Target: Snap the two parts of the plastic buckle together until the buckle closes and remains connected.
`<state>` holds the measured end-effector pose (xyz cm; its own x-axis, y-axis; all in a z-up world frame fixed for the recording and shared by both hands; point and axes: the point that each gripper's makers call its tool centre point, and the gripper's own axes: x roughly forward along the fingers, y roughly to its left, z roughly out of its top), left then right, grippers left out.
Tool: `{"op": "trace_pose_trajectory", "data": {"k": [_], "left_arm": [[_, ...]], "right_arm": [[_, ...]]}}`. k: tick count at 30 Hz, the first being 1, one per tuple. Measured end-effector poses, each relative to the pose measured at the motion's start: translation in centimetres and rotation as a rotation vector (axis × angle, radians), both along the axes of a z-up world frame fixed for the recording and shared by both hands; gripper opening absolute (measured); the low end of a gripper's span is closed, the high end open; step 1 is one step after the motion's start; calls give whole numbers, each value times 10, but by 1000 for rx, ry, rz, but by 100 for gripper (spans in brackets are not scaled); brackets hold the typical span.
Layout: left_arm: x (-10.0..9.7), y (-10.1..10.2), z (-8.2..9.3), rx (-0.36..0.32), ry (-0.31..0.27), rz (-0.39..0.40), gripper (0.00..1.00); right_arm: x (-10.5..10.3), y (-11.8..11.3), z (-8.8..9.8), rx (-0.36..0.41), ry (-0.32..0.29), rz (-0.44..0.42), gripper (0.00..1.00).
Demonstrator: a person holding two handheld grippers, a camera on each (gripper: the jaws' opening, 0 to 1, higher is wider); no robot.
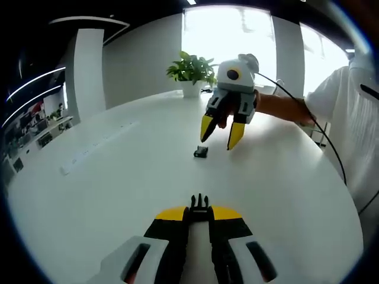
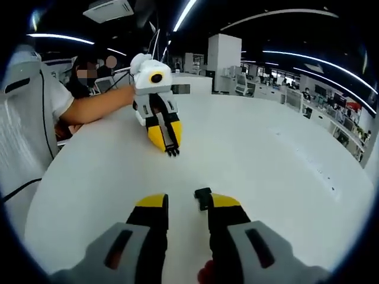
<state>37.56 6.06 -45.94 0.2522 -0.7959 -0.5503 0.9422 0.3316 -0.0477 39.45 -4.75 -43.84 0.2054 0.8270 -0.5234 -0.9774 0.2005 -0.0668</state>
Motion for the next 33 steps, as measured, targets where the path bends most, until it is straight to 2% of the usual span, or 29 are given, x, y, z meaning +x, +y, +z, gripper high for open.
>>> {"op": "trace_pose_trajectory", "data": {"k": [9, 33], "left_arm": [[-2, 0, 0, -2, 3, -5, 12], [4, 4, 0, -5, 6, -10, 12]], "right_arm": [[15, -4, -6, 9, 49, 4, 22], [20, -3, -14, 29, 113, 58, 16]]}}
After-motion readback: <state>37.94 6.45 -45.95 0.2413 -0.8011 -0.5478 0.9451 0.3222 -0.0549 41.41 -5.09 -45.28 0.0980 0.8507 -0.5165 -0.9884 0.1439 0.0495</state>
